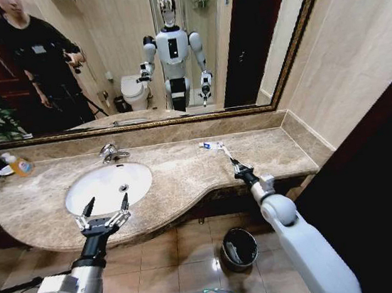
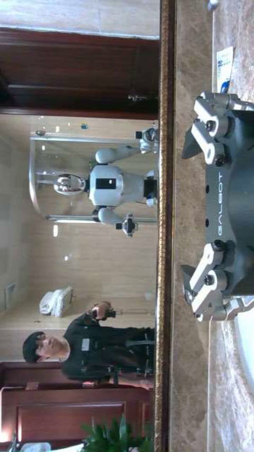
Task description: Pick up the trash from the sink and place it in the trash bin.
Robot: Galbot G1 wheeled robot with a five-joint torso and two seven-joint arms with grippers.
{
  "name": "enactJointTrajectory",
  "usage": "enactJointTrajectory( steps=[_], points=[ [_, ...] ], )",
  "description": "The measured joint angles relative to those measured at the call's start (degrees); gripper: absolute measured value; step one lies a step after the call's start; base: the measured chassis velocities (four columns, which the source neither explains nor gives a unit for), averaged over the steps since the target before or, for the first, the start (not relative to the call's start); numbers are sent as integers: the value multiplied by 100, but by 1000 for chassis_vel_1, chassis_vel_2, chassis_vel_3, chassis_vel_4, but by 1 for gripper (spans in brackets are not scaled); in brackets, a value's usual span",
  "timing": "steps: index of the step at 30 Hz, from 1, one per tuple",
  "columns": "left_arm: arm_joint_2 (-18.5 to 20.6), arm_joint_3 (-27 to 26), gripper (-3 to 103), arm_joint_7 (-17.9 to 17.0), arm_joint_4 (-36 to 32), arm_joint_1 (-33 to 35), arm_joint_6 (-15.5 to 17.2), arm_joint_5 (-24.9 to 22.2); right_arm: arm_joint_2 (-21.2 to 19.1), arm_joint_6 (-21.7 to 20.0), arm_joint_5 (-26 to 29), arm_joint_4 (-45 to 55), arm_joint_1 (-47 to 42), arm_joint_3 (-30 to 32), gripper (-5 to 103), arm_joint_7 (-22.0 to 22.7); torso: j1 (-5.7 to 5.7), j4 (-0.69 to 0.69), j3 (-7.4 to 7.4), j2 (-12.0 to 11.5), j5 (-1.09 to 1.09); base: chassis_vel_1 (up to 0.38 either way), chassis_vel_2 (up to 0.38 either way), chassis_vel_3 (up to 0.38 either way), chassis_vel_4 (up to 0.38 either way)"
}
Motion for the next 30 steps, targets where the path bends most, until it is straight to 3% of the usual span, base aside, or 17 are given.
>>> enactJointTrajectory(
  steps=[6,10,17,21,30],
  points=[
    [0,0,100,0,0,0,0,0,115,222,-88,456,-708,229,0,61,0,0,0,0,0,0,0,0,0],
    [0,0,100,0,0,0,0,0,267,690,-90,600,-1293,588,0,-522,0,-1,0,0,0,0,0,0,0],
    [0,0,100,0,0,0,0,0,515,1164,-114,572,-1841,961,0,-985,0,-1,0,0,0,0,0,0,0],
    [0,0,100,0,0,0,0,0,705,1685,-154,293,-2282,1154,0,-1203,0,-1,0,0,0,0,0,0,0],
    [0,0,100,0,0,0,0,0,925,2373,-272,-624,-2595,1224,0,-1506,0,-1,0,0,0,0,0,0,0]
  ],
)
